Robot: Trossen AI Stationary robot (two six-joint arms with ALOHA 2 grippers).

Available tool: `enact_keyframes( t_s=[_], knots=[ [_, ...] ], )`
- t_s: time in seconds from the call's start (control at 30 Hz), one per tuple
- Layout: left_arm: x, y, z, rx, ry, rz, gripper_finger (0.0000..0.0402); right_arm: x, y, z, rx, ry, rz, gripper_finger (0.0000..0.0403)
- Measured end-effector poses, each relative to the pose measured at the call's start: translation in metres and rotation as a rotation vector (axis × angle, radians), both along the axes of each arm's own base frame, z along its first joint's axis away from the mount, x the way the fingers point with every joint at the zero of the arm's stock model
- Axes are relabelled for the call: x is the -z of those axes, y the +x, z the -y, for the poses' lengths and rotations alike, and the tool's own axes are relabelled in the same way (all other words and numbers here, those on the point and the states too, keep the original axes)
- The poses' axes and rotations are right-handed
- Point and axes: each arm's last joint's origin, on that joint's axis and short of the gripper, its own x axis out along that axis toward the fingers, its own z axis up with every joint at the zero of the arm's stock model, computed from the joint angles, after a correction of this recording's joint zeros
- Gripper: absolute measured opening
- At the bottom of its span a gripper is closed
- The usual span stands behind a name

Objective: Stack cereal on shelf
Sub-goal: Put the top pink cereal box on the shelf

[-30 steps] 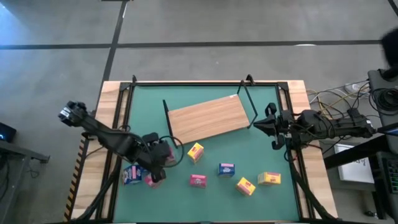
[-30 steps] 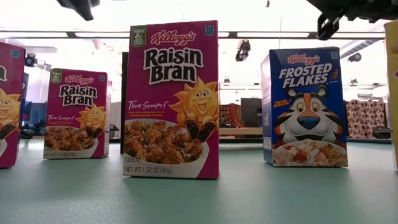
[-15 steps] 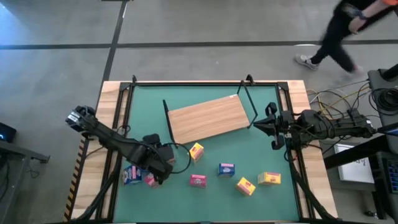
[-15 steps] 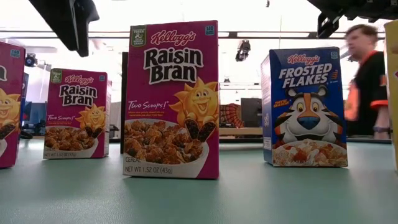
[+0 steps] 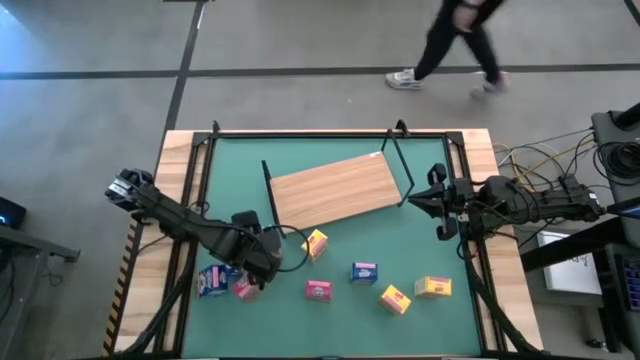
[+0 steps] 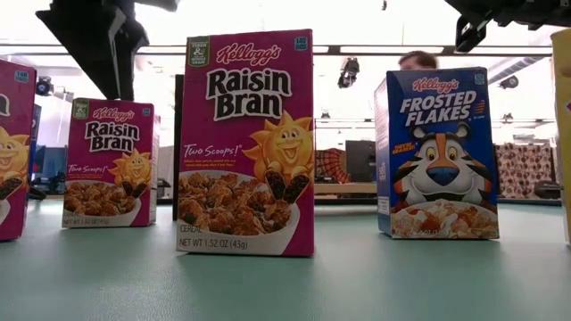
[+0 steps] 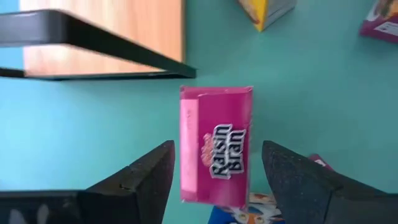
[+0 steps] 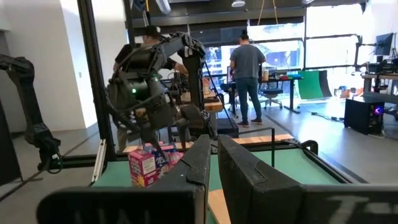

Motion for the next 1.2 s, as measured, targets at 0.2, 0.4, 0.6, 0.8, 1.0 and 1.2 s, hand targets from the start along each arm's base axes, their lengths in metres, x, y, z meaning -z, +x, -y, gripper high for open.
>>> enact_keyframes(
  t_s=[0.2,0.4,0.6,0.8,1.0,1.2],
  knots=[
    [0.013,-0.004,-0.004,-0.006,0.017,-0.038,0.0211,0.0,0.0,0.0,0.001,-0.007,0.0,0.0022],
    [0.023,-0.003,-0.006,-0.014,0.013,-0.031,0.0205,0.0,0.0,0.0,0.001,-0.008,0.0,0.0022],
    [0.031,-0.002,-0.007,-0.009,0.0,-0.015,0.0203,0.0,0.0,0.0,0.001,-0.008,0.0,0.0022],
    [0.031,-0.002,-0.007,0.009,-0.004,-0.023,0.0162,0.0,0.0,0.0,0.001,-0.009,0.0,0.0022],
    [0.03,-0.003,-0.007,0.01,-0.028,-0.03,0.01,0.0,0.0,0.0,0.001,-0.01,0.0,0.0022],
    [0.017,-0.001,-0.005,0.016,-0.046,-0.029,0.0103,0.0,0.0,0.0,0.001,-0.011,-0.001,0.0022]
  ],
)
